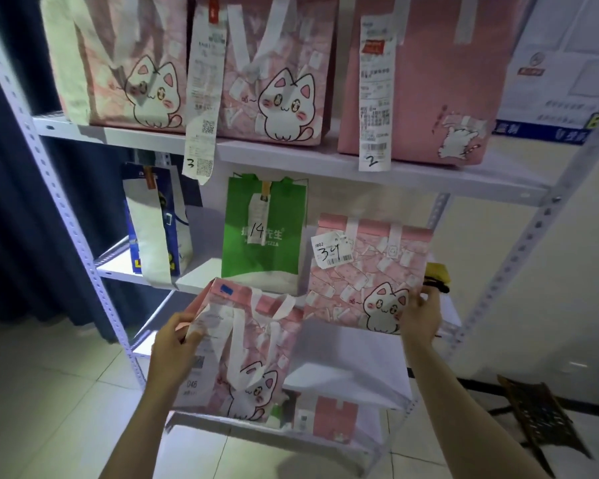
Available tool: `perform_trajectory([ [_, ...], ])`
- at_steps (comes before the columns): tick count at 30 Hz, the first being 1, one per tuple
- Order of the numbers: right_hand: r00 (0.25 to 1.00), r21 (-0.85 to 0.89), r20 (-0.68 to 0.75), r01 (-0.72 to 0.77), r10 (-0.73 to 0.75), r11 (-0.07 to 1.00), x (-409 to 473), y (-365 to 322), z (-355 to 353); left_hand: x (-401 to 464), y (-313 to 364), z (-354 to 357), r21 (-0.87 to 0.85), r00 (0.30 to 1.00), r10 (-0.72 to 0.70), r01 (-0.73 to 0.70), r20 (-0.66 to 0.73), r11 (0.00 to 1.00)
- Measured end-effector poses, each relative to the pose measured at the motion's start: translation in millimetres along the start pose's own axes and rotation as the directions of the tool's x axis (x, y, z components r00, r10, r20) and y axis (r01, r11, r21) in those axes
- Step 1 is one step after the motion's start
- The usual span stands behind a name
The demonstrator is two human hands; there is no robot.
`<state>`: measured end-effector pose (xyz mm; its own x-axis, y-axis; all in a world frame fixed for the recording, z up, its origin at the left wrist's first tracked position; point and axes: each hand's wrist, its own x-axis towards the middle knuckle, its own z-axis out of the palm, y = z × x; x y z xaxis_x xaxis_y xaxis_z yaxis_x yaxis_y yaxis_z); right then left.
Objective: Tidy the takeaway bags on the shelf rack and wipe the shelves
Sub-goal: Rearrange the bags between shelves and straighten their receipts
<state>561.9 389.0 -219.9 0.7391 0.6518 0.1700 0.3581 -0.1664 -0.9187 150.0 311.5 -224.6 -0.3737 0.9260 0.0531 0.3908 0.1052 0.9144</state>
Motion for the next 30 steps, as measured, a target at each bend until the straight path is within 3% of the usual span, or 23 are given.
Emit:
perform_trajectory([
  [5, 0.998, 0.047, 0.055, 0.027, -0.03, 0.998, 27, 0, 20, -12, -2, 3, 0.028, 0.998, -0.016, 0.018, -0.064, 0.999],
  [14, 0.999, -0.037, 0.051, 0.01, -0.008, 0.999, 47, -2, 33, -37, 8, 10, 0.014, 0.986, -0.007, 0.009, -0.169, 1.0],
  [18, 0.999, -0.057, 0.049, 0.011, -0.009, 0.998, 42, -3, 37, -43, 13, 10, -0.011, 0.988, -0.008, 0.007, -0.153, 1.0],
  [23, 0.999, 0.053, 0.04, 0.004, -0.006, 0.999, 19, 1, 29, -45, 16, 9, -0.016, 0.994, -0.012, 0.01, -0.111, 1.0],
  [30, 0.994, 0.158, 0.013, -0.109, 0.109, 0.981, -36, 29, 19, -35, -3, -3, -0.061, 0.998, -0.017, 0.014, -0.055, 0.998],
])
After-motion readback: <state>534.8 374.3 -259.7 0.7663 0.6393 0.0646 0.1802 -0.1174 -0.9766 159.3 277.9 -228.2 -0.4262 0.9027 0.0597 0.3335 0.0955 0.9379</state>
